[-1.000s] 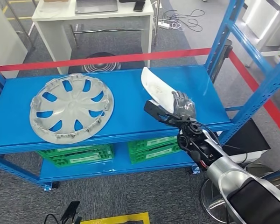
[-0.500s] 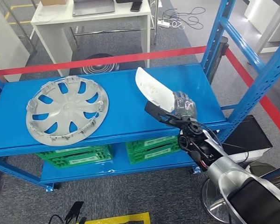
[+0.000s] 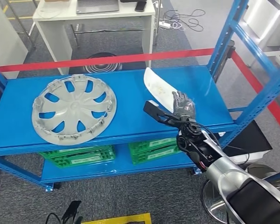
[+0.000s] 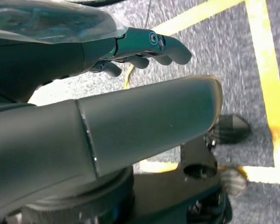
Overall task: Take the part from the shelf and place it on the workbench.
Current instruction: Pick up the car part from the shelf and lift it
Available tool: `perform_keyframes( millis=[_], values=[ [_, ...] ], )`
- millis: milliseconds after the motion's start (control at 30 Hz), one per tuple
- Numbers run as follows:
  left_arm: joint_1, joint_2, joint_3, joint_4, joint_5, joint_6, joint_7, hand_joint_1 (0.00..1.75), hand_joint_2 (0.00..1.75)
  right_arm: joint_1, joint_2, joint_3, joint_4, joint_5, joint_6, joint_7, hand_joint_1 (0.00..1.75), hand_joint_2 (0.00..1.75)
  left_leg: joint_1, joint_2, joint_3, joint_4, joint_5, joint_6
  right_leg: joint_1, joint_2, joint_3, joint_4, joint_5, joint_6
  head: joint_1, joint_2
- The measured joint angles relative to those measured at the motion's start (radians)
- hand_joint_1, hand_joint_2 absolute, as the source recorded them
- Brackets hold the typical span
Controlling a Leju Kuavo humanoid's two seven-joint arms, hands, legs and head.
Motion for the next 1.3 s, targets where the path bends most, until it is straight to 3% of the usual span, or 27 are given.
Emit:
perform_keyframes(
  millis=[67,100,133,233,300,400,467,533,600,633,667,733,800,867,900,1133,1300],
  values=[
    [0.0,0.0,0.0,0.0,0.001,0.0,0.0,0.0,0.0,0.003,0.0,0.0,-0.001,0.001,0.001,-0.001,0.0,1.75,-0.003,0.0,0.0,0.0,-0.001,0.004,0.0,0.0,-0.059,0.128,-0.049,0.001,0.003,0.0],
    [0.001,0.0,0.0,0.0,0.002,0.0,0.0,0.0,0.0,0.004,0.0,0.001,-0.001,0.001,0.001,-0.001,0.0,1.75,-0.004,-0.001,0.001,0.001,-0.002,0.005,0.001,0.0,-0.07,0.148,-0.046,0.0,0.004,0.0],
    [0.001,0.0,0.0,0.0,0.003,0.0,0.0,0.0,0.0,0.004,0.0,0.001,-0.001,0.002,0.003,-0.001,0.0,1.75,-0.005,-0.003,0.003,0.001,-0.003,0.005,0.001,0.0,-0.062,0.128,-0.024,-0.003,0.004,0.0],
    [0.001,0.0,0.0,0.0,0.007,0.0,0.0,0.0,0.0,-0.003,0.0,0.001,-0.001,0.002,0.011,-0.002,0.0,1.75,-0.008,-0.006,0.009,0.002,-0.007,0.001,0.008,0.0,0.027,-0.074,0.08,-0.021,0.007,0.0],
    [0.001,-0.001,0.0,0.0,0.011,0.0,-0.001,0.0,0.0,-0.008,0.0,0.001,-0.001,0.002,0.015,-0.003,0.0,1.75,-0.01,-0.006,0.007,0.003,-0.007,-0.005,0.015,0.001,0.057,-0.145,0.099,-0.029,0.008,0.0],
    [0.002,0.0,0.0,0.0,0.016,0.002,-0.002,0.0,0.0,-0.01,0.0,0.001,-0.001,0.0,0.016,-0.003,0.0,1.75,-0.01,-0.005,0.004,0.005,-0.01,-0.02,0.013,0.001,0.061,-0.16,0.102,-0.038,0.007,0.0],
    [0.003,0.001,-0.001,0.0,0.017,0.004,-0.002,0.0,0.0,-0.013,0.0,0.001,-0.001,-0.007,0.015,-0.002,0.0,1.75,-0.01,-0.002,-0.022,0.063,-0.047,-0.031,0.006,0.0,0.067,-0.171,0.108,-0.047,0.002,0.0],
    [0.003,0.001,-0.003,0.0,0.017,0.005,-0.002,0.0,0.0,-0.014,0.0,0.0,0.001,-0.014,0.014,-0.002,0.0,1.75,-0.006,0.0,-0.085,0.196,-0.109,-0.04,0.005,0.0,0.068,-0.173,0.11,-0.051,-0.008,0.0],
    [0.004,0.002,-0.007,0.0,0.017,0.005,-0.001,0.0,0.0,-0.012,0.0,0.0,0.005,-0.018,0.013,-0.003,0.0,1.75,-0.003,0.0,-0.134,0.29,-0.132,-0.046,0.005,0.0,0.068,-0.172,0.109,-0.052,-0.013,0.0],
    [0.005,0.003,-0.009,0.0,0.017,0.005,0.0,0.0,0.0,-0.012,0.0,0.0,0.006,-0.019,0.012,-0.003,0.0,1.75,-0.001,0.0,-0.133,0.283,-0.117,-0.048,0.004,0.0,0.068,-0.171,0.109,-0.051,-0.015,0.0],
    [0.004,0.004,-0.012,0.0,0.017,0.005,0.001,0.0,0.0,-0.012,0.0,0.0,0.007,-0.021,0.011,-0.004,0.0,1.75,0.002,0.001,-0.114,0.238,-0.086,-0.049,0.003,0.001,0.068,-0.17,0.107,-0.051,-0.017,0.0],
    [0.003,0.004,-0.016,0.0,0.02,0.006,0.002,0.0,0.0,-0.015,0.0,-0.001,0.008,-0.022,0.007,-0.004,0.0,1.75,0.012,0.001,-0.05,0.1,-0.023,-0.067,0.005,0.004,0.064,-0.159,0.099,-0.045,-0.022,0.0],
    [0.002,0.002,-0.019,0.0,0.025,0.008,0.002,0.0,0.0,-0.018,0.0,-0.001,0.008,-0.02,0.004,-0.004,0.0,1.75,0.019,-0.002,-0.012,0.02,-0.001,-0.066,0.012,0.007,0.058,-0.146,0.09,-0.041,-0.019,0.0],
    [0.002,0.0,-0.02,0.0,0.03,0.009,0.002,0.0,0.0,-0.02,-0.001,-0.001,0.008,-0.019,0.003,-0.003,0.0,1.75,0.016,-0.005,-0.01,0.012,-0.004,-0.046,0.014,0.009,0.056,-0.144,0.089,-0.04,-0.01,0.0],
    [0.002,0.0,-0.02,0.0,0.032,0.009,0.002,0.0,0.0,-0.02,-0.001,0.0,0.009,-0.018,0.004,-0.003,0.0,1.75,0.013,-0.006,-0.01,0.012,-0.005,-0.044,0.013,0.009,0.057,-0.145,0.089,-0.038,-0.006,0.0],
    [0.002,0.003,-0.023,0.0,0.035,0.011,0.0,0.0,0.0,-0.02,-0.001,0.0,0.01,-0.019,0.008,-0.003,0.0,1.75,0.005,-0.007,-0.01,0.012,-0.006,-0.036,0.006,0.009,0.062,-0.155,0.093,-0.026,-0.002,0.0],
    [0.001,0.003,-0.025,0.0,0.033,0.01,0.001,0.0,0.0,-0.02,-0.001,0.0,0.014,-0.021,0.021,-0.003,0.0,1.75,0.002,-0.007,-0.009,0.011,-0.006,-0.035,0.006,0.009,0.062,-0.155,0.092,-0.024,-0.001,0.0]
  ],
)
